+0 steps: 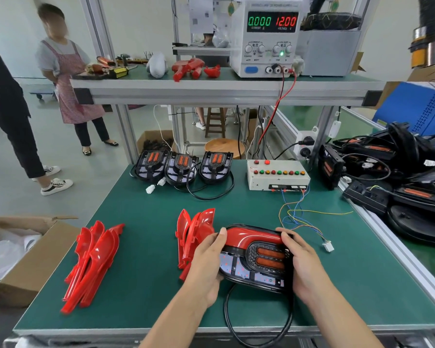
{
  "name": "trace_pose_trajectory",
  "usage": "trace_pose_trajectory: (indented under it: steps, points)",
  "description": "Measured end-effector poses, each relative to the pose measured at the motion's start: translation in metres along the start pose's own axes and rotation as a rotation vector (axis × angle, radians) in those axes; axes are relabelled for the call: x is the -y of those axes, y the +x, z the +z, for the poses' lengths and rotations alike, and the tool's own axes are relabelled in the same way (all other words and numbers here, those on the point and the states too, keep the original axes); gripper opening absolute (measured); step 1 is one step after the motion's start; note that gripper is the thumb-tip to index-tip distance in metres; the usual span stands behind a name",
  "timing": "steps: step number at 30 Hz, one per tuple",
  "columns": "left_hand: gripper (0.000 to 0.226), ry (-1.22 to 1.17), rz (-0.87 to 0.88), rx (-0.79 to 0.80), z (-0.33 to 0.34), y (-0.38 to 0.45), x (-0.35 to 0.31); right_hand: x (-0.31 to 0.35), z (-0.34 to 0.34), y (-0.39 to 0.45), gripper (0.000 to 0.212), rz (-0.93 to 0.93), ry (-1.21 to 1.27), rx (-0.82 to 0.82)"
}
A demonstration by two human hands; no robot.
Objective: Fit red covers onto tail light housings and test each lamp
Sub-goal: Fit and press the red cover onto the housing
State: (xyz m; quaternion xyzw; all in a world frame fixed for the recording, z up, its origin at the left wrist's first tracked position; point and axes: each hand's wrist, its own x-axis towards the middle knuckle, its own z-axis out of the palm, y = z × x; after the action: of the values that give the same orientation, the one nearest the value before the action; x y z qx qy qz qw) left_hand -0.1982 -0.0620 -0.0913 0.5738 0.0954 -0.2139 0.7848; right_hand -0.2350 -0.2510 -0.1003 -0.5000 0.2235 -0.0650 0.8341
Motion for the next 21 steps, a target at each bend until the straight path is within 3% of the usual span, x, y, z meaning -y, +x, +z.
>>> trace_pose_trajectory:
  steps: [6,15,17,21]
  points:
    - [0.021,-0.097,-0.011,-0.016,0.003,0.002,-0.003,0.002,0.002,0.000,0.016,0.004,0.017,-0.020]
    - [0.046,-0.292,-0.021,-0.051,0.006,-0.001,-0.003,0.001,-0.003,-0.001,0.017,0.034,-0.022,0.033]
    - [0.044,-0.326,-0.024,-0.042,0.005,-0.002,-0.004,0.003,-0.006,-0.003,0.014,-0.016,-0.154,0.028]
    - [0.044,-0.287,-0.032,-0.024,0.008,0.001,-0.008,0.018,-0.001,-0.007,0.008,-0.337,-0.824,-0.012]
